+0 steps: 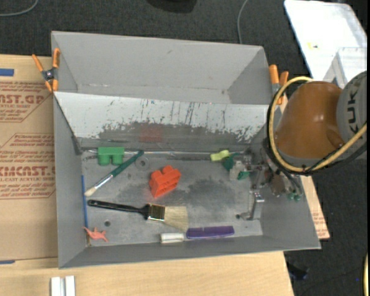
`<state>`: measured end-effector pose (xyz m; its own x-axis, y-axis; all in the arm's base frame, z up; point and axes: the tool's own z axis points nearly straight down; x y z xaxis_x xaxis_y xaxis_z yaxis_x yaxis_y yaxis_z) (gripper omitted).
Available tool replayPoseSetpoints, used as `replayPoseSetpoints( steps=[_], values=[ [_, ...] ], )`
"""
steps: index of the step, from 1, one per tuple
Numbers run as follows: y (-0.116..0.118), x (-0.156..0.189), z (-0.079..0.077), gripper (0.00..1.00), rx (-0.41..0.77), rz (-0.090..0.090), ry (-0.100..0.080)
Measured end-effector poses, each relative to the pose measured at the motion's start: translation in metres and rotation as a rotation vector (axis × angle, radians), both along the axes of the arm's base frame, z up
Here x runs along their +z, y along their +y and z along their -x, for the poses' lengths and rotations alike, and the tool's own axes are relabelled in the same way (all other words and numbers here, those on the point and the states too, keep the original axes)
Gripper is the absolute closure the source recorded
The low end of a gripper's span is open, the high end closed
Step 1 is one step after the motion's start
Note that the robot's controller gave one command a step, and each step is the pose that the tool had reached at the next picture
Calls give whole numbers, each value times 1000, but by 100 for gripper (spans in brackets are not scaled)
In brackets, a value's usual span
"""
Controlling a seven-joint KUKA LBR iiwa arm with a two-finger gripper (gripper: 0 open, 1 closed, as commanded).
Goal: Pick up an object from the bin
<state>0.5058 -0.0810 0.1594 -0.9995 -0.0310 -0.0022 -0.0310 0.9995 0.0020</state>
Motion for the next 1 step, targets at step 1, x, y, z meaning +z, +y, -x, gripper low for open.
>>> replayPoseSetpoints(
  steps=[1],
  values=[
    [2, 2, 10, 0, 21, 3, -3]
  ],
)
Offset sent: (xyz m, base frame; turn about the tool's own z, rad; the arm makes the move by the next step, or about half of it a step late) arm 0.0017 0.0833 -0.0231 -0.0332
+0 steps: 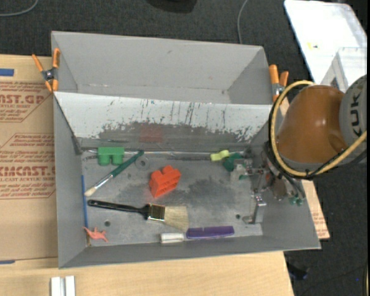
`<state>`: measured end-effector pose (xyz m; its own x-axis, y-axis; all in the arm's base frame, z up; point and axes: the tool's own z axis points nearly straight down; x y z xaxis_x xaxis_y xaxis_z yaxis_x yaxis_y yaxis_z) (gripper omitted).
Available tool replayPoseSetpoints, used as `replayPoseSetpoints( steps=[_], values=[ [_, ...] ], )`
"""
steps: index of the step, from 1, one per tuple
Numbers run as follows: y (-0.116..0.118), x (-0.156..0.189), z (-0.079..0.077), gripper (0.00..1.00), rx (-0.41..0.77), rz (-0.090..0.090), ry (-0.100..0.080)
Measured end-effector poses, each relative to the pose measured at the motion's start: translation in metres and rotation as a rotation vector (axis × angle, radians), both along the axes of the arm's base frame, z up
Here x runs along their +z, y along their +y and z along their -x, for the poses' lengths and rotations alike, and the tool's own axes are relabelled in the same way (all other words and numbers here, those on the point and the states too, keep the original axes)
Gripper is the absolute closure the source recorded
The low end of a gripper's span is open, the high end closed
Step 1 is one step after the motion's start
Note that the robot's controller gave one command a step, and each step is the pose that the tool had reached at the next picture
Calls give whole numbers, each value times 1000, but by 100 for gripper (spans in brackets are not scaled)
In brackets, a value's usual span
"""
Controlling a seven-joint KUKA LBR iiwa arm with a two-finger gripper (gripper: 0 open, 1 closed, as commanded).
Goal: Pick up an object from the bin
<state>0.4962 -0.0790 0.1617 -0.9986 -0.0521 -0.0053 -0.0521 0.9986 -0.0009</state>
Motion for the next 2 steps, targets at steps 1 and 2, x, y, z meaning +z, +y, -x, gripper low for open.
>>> replayPoseSetpoints(
  steps=[1, 2],
  values=[
    [46, -16, -7, 0, 1, -1, 2],
    [80, -20, -11, 0, 43, -1, 1]
  ],
)
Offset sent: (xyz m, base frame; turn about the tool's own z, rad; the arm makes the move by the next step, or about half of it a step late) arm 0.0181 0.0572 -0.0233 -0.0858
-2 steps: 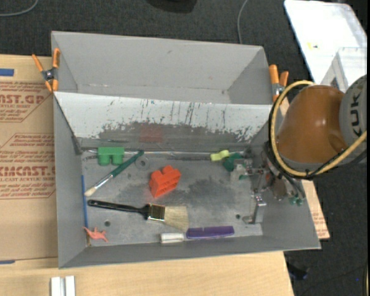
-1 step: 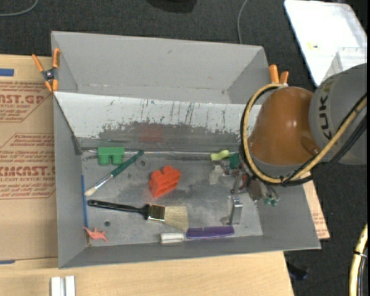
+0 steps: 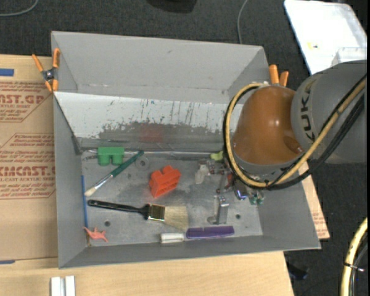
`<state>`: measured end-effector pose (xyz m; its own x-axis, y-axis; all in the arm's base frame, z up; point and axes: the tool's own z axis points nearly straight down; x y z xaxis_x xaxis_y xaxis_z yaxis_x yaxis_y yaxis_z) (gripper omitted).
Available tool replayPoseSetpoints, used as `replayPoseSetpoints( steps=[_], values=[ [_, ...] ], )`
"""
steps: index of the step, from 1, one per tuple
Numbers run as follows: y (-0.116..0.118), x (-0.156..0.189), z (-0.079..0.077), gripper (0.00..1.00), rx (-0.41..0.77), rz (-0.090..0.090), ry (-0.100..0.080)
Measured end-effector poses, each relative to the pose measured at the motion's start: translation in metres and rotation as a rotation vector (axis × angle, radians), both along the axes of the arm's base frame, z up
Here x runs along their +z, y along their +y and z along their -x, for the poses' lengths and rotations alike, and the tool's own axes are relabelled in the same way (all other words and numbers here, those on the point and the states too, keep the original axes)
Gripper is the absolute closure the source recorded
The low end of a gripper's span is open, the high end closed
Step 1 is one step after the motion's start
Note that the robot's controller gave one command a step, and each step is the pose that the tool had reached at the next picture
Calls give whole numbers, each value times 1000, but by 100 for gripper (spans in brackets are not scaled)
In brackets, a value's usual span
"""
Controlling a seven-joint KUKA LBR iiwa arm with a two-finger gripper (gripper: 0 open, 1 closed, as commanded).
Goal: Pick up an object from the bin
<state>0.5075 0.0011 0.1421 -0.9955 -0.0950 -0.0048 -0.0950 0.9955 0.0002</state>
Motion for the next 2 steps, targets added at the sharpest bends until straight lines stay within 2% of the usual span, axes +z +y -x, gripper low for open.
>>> replayPoseSetpoints(
  steps=[1, 2],
  values=[
    [50, -8, 0, 0, 33, 0, 1],
    [65, -17, 9, 0, 63, -1, 1]
  ],
)
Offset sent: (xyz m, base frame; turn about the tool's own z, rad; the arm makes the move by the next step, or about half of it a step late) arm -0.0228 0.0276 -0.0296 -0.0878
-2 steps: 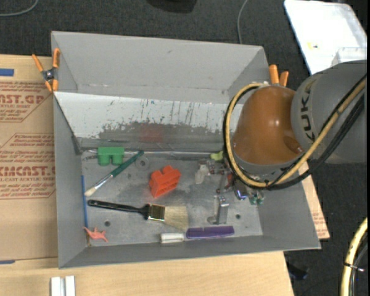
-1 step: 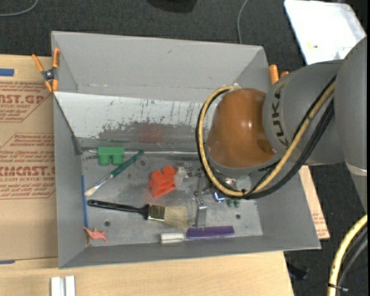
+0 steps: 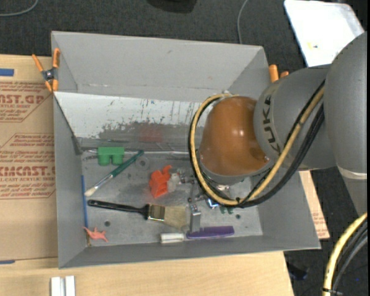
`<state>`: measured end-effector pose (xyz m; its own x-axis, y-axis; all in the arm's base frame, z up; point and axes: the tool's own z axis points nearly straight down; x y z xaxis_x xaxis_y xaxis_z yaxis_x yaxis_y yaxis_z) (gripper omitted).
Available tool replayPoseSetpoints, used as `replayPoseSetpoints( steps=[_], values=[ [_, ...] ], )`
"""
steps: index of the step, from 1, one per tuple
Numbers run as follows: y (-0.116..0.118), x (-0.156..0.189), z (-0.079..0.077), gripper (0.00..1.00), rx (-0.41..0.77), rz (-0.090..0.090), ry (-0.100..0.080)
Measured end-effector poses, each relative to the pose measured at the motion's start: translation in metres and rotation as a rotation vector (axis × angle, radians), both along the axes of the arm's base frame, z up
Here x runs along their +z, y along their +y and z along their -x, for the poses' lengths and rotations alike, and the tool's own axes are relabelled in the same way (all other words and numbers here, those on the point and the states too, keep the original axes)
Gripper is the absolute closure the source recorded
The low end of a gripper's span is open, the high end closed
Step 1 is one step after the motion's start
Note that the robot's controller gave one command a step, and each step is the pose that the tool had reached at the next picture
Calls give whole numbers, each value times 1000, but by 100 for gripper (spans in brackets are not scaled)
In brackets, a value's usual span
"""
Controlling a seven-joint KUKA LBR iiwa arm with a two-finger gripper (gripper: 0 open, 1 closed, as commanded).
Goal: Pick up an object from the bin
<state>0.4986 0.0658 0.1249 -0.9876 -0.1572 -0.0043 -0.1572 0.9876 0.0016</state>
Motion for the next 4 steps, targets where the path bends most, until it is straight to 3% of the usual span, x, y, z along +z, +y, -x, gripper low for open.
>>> replayPoseSetpoints(
  steps=[1, 2, 3, 4],
  values=[
    [40, -55, -13, 100, 11, -1, -3],
    [40, -55, -13, 100, 11, -1, -3],
    [37, 17, -20, 100, 24, 1, 3],
    [47, 53, -18, 100, 292, 1, 4]
  ],
)
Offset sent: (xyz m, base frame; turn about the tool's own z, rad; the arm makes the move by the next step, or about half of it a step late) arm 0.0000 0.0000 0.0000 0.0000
